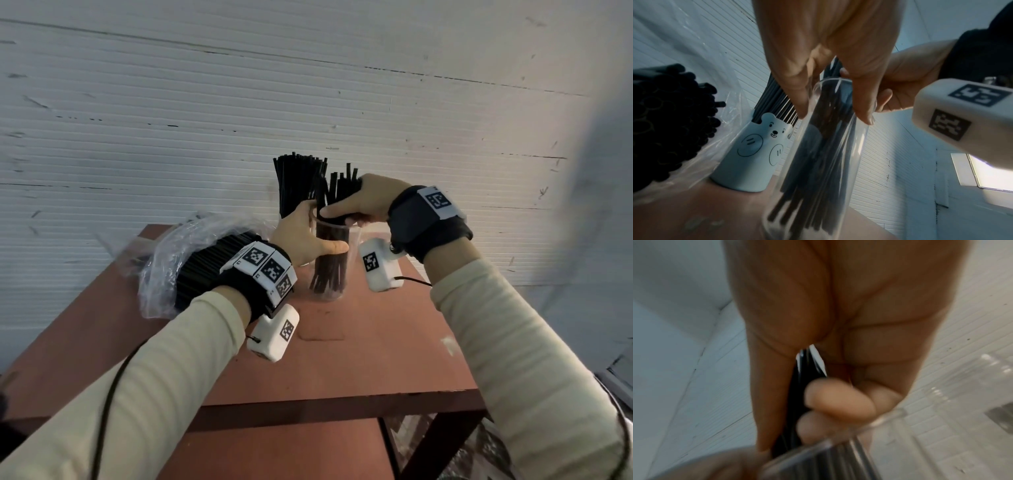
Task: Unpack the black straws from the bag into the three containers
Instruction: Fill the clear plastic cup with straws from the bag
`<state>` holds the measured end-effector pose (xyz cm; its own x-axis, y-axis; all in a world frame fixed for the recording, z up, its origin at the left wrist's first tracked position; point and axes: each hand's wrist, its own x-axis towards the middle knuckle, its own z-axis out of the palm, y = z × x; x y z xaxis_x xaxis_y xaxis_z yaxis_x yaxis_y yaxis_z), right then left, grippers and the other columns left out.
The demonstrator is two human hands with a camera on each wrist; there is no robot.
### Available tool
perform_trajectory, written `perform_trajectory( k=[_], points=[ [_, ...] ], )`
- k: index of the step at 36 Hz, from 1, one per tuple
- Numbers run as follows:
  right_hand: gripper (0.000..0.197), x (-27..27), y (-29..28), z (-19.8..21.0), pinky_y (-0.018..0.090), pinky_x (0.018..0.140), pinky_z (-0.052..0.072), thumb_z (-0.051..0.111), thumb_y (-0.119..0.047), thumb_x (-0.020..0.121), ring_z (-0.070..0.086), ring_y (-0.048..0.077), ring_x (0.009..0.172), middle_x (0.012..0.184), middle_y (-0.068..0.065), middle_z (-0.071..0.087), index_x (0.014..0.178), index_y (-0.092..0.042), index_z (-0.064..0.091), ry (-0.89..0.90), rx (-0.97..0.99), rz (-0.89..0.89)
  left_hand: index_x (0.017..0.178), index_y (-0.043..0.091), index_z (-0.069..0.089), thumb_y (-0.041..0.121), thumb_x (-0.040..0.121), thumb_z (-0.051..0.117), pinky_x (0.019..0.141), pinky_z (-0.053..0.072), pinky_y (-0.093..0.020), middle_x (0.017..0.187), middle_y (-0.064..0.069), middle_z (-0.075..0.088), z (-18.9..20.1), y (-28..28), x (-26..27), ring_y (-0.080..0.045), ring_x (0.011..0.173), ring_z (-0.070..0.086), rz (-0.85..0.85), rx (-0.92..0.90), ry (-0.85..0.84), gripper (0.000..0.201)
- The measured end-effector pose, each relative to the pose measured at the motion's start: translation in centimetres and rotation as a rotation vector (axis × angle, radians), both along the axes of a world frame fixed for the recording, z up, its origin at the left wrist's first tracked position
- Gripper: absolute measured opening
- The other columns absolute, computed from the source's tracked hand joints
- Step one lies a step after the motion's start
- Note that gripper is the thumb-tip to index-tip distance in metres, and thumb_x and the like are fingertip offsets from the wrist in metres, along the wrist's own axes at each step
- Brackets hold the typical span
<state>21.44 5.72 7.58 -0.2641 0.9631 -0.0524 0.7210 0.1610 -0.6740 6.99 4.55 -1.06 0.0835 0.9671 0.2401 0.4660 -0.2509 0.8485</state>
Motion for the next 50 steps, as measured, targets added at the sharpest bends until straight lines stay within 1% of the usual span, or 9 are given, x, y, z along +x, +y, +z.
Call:
perform_trajectory(
  k=[8, 14, 18, 21, 25, 31, 40, 46, 50],
  points=[
    [0.078, 0.3, -1.5, 0.8, 0.029, 0.089, 0.037, 0.069, -0.066, 0.071, 0.05, 0.017, 0.113, 0.122, -0.002, 0.051, 0.131, -0.02, 0.051, -0.214, 0.284, -0.095, 0.145, 0.018, 0.033, 0.025, 0.072, 0.085, 0.092, 0.036, -0.02, 0.122, 0.011, 0.05, 0.5, -0.9, 0.1, -0.008, 0.117, 0.05, -0.062, -0.028, -0.028, 0.09],
    [0.065, -1.3, -2.9, 0.8, 0.033, 0.099, 0.031, 0.062, -0.062, 0.08, 0.033, 0.024, 0.125, 0.13, 0.003, 0.046, 0.129, -0.022, 0.05, -0.171, 0.703, -0.181, 0.155, 0.012, -0.003, 0.023, 0.071, 0.084, 0.111, 0.022, -0.025, 0.161, -0.005, 0.019, 0.7, -1.3, -1.2, -0.017, 0.147, 0.021, -0.045, -0.103, 0.003, 0.122],
    [0.035, -3.7, -3.7, 0.4, 0.023, 0.092, 0.029, 0.063, -0.038, 0.086, 0.038, 0.024, 0.115, 0.118, 0.003, 0.052, 0.114, -0.017, 0.06, -0.042, 0.976, -0.062, 0.147, 0.018, 0.033, 0.017, 0.078, 0.076, 0.106, 0.038, -0.03, 0.135, -0.003, 0.049, 1.5, -2.3, -3.8, -0.017, 0.126, 0.048, 0.079, 0.023, -0.032, 0.082],
    [0.018, -5.8, -4.0, -0.4, 0.02, 0.081, 0.031, 0.06, -0.025, 0.085, 0.05, 0.022, 0.095, 0.097, 0.001, 0.058, 0.097, -0.012, 0.063, 0.005, 1.039, 0.091, 0.118, 0.028, 0.058, 0.01, 0.083, 0.064, 0.092, 0.049, -0.027, 0.113, 0.006, 0.063, 2.5, -3.1, -6.7, -0.013, 0.104, 0.062, 0.132, 0.132, 0.001, 0.04],
    [0.011, -8.8, -4.6, -2.2, 0.017, 0.07, 0.04, 0.06, -0.016, 0.086, 0.055, 0.014, 0.076, 0.08, -0.001, 0.063, 0.088, -0.008, 0.066, 0.041, 0.87, 0.238, 0.096, 0.029, 0.067, 0.003, 0.077, 0.059, 0.081, 0.049, -0.026, 0.099, 0.006, 0.069, 3.4, -4.1, -10.7, -0.014, 0.088, 0.065, 0.23, 0.204, -0.023, 0.033],
    [0.024, -13.0, -3.6, -6.1, 0.028, 0.082, 0.047, 0.057, -0.032, 0.093, 0.06, 0.018, 0.094, 0.099, 0.001, 0.066, 0.104, -0.014, 0.069, -0.259, 0.47, 0.35, 0.101, 0.034, 0.067, 0.013, 0.08, 0.069, 0.084, 0.048, -0.03, 0.108, 0.005, 0.063, 2.6, -5.2, -16.3, -0.017, 0.098, 0.062, 0.317, 0.189, 0.053, 0.03],
    [0.041, -16.8, -2.3, -8.9, 0.03, 0.09, 0.042, 0.056, -0.039, 0.094, 0.058, 0.027, 0.112, 0.122, 0.008, 0.063, 0.124, -0.012, 0.061, -0.527, 0.331, 0.392, 0.125, 0.024, 0.061, -0.002, 0.083, 0.065, 0.092, 0.038, -0.023, 0.134, 0.006, 0.056, 0.1, -6.0, -18.5, -0.015, 0.127, 0.048, 0.1, 0.003, 0.268, 0.049],
    [0.045, -17.0, -2.6, -9.0, 0.029, 0.104, 0.031, 0.055, -0.024, 0.094, 0.046, 0.023, 0.13, 0.141, 0.004, 0.052, 0.139, -0.022, 0.049, -0.487, 0.33, 0.493, 0.109, 0.037, 0.066, 0.002, 0.078, 0.068, 0.092, 0.052, -0.035, 0.122, 0.001, 0.066, -0.3, -5.7, -19.2, -0.016, 0.113, 0.061, 0.191, 0.068, 0.233, 0.047],
    [0.046, -17.1, -2.8, -8.6, 0.028, 0.106, 0.03, 0.053, -0.016, 0.094, 0.044, 0.021, 0.131, 0.143, 0.001, 0.05, 0.14, -0.023, 0.049, -0.509, 0.331, 0.552, 0.105, 0.038, 0.067, 0.006, 0.078, 0.07, 0.074, 0.048, -0.019, 0.116, 0.003, 0.066, -0.1, -5.5, -19.2, -0.013, 0.106, 0.061, 0.238, 0.104, 0.211, 0.041]
  ],
)
